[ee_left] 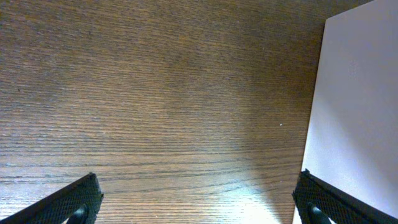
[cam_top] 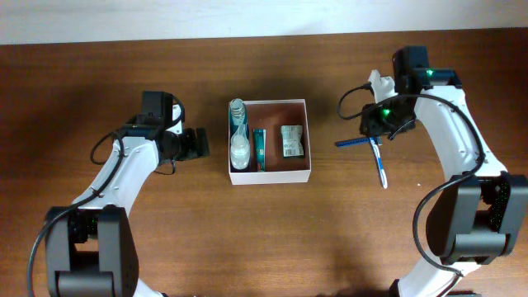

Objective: Pack container
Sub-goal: 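Lower the right gripper and grasp the blue toothbrush handle, then lift the toothbrush and carry it over the box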

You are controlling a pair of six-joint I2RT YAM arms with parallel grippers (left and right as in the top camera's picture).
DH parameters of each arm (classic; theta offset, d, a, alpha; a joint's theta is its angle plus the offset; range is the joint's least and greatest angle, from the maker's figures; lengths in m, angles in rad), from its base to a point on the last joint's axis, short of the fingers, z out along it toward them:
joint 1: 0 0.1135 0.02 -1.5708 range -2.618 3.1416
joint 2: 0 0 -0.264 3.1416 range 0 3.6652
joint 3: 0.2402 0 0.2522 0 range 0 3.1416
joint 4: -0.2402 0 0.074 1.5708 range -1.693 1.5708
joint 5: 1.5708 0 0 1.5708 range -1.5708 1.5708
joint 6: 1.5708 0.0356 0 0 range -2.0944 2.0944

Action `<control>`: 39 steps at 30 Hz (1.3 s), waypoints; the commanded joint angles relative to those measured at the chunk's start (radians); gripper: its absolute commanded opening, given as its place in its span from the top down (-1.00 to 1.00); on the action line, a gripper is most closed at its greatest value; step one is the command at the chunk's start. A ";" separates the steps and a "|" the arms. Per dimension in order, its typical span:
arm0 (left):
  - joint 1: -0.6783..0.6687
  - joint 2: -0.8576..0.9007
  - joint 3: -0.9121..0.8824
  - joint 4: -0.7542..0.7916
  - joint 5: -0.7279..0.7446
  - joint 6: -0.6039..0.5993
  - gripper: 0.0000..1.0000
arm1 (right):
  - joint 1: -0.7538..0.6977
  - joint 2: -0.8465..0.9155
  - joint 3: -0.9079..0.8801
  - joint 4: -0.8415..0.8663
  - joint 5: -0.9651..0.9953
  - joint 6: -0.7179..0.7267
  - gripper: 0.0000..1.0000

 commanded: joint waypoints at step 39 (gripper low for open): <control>0.003 -0.001 0.006 0.001 -0.004 -0.002 -0.99 | 0.003 -0.030 -0.395 0.348 0.159 0.129 0.92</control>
